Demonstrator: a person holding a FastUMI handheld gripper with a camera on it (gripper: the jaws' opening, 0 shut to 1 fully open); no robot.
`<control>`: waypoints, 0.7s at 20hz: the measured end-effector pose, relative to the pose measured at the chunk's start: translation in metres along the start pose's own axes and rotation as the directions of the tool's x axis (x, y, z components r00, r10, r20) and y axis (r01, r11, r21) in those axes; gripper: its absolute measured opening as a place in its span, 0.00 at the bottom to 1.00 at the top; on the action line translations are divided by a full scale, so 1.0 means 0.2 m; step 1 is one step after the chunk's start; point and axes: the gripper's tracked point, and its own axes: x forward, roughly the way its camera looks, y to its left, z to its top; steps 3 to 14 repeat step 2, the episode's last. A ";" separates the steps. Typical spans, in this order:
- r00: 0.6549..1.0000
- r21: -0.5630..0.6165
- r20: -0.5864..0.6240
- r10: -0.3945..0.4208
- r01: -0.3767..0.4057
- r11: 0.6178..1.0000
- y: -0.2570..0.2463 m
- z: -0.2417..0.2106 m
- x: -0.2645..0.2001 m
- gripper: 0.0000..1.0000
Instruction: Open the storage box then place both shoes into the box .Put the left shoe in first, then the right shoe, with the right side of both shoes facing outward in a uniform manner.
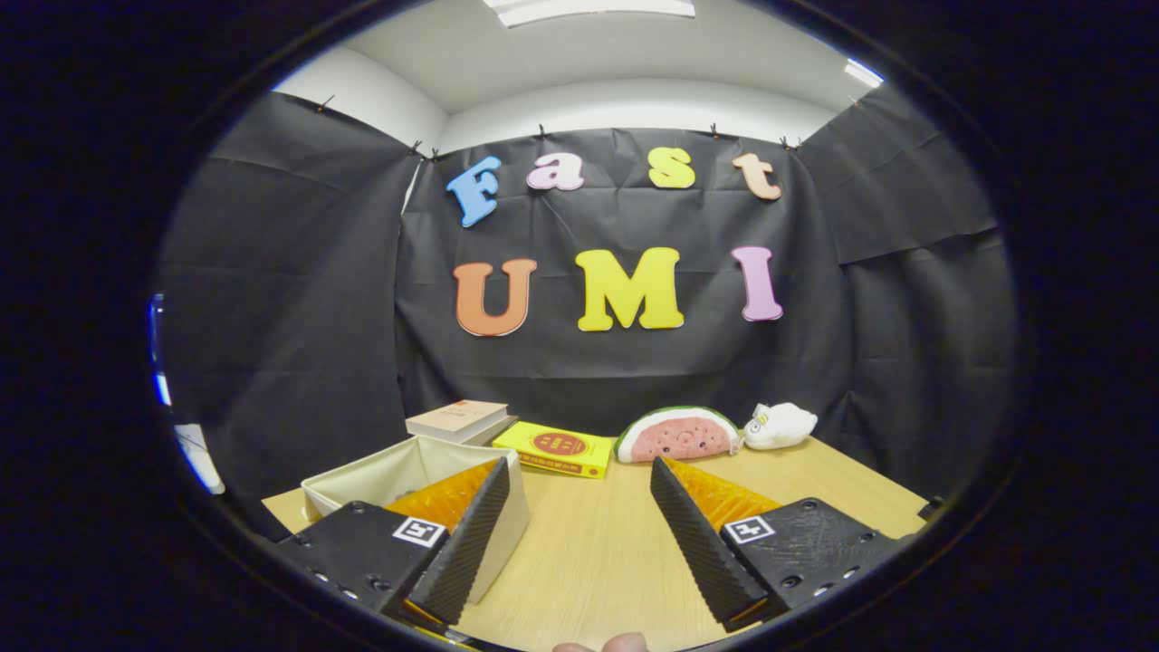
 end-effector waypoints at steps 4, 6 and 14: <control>1.000 0.002 0.000 -0.006 0.006 1.000 -0.01 0.00 0.00 0.95; 1.000 0.002 0.000 -0.006 0.006 1.000 -0.01 0.00 0.00 0.95; 1.000 0.002 0.000 -0.006 0.006 1.000 -0.01 0.00 0.00 0.95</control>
